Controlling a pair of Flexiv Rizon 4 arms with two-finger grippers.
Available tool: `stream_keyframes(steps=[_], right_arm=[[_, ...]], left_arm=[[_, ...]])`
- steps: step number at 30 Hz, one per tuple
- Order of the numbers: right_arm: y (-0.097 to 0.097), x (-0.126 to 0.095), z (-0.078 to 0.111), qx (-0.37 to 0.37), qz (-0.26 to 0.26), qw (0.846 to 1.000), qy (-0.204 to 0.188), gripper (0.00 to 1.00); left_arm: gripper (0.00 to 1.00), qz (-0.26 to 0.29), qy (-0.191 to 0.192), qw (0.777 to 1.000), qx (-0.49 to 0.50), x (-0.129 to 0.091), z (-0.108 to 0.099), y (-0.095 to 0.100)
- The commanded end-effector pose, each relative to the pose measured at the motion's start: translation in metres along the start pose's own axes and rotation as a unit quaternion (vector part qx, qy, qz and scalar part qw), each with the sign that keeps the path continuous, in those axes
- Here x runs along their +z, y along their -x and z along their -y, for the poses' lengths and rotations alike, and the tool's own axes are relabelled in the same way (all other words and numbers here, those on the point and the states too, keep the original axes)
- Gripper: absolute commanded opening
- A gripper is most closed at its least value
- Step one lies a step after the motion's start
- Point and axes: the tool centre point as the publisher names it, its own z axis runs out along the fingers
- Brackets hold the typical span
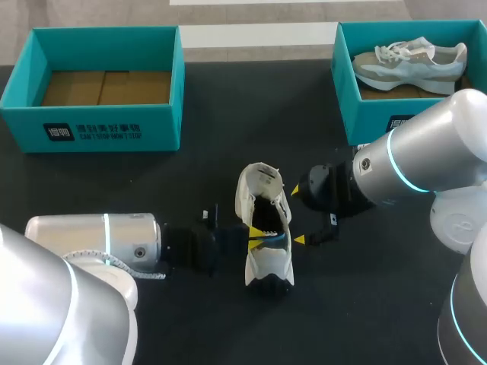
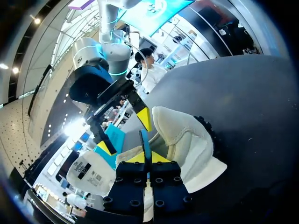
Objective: Take the shoe out of the shoebox, open the shoe tongue, remove and reinsert the insole, then place the shoe into the shoebox
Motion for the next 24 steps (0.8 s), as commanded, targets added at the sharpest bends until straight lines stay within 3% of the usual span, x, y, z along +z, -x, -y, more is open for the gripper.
stream_keyframes(steps=[1,4,6,7,14,18,24], right_arm=[[-0.002,0.000,0.000,0.000,0.001,1.000,0.000,1.00],[-0.002,0.000,0.000,0.000,0.001,1.000,0.000,1.00],[-0.002,0.000,0.000,0.000,0.001,1.000,0.000,1.00],[-0.002,0.000,0.000,0.000,0.001,1.000,0.000,1.00],[-0.002,0.000,0.000,0.000,0.001,1.000,0.000,1.00],[-0.002,0.000,0.000,0.000,0.001,1.000,0.000,1.00],[-0.002,0.000,0.000,0.000,0.001,1.000,0.000,1.00]], left_arm=[[0.00,-0.004,0.003,1.000,0.000,0.011,-0.007,0.004],[0.02,-0.003,0.001,1.000,-0.002,0.009,-0.002,0.007],[0.32,-0.003,-0.003,1.000,-0.003,0.007,0.001,0.008],[0.38,-0.002,-0.005,1.000,-0.004,0.005,0.003,0.009],[0.52,0.006,-0.009,1.000,-0.009,-0.012,0.016,0.016],[0.84,0.002,-0.011,1.000,-0.007,-0.019,0.025,0.024],[0.96,-0.012,-0.023,1.000,0.000,-0.028,0.039,0.040]])
